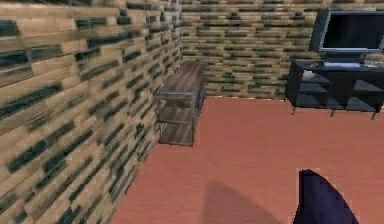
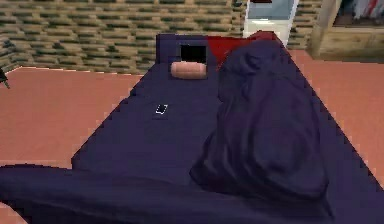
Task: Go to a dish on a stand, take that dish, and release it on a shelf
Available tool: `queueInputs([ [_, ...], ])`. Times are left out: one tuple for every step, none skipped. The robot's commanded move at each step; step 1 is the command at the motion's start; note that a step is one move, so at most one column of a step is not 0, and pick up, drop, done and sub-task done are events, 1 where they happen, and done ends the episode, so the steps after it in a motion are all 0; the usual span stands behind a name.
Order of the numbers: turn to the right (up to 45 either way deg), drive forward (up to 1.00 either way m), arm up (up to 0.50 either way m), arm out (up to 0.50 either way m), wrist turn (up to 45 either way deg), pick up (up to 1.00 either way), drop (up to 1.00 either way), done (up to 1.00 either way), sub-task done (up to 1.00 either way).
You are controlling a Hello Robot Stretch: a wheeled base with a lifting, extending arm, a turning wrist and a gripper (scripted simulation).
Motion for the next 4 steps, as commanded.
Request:
queueInputs([
  [0.0, 1.00, 0.00, 0.00, 0.0, 0.00, 0.00, 0.00, 0.00],
  [9.0, 0.00, 0.00, 0.00, 0.0, 0.00, 0.00, 0.00, 0.00],
  [0.0, 0.10, 0.00, 0.00, 0.0, 0.00, 0.00, 0.00, 0.00],
  [30.0, 0.00, 0.00, 0.00, 0.0, 0.00, 0.00, 0.00, 0.00],
])
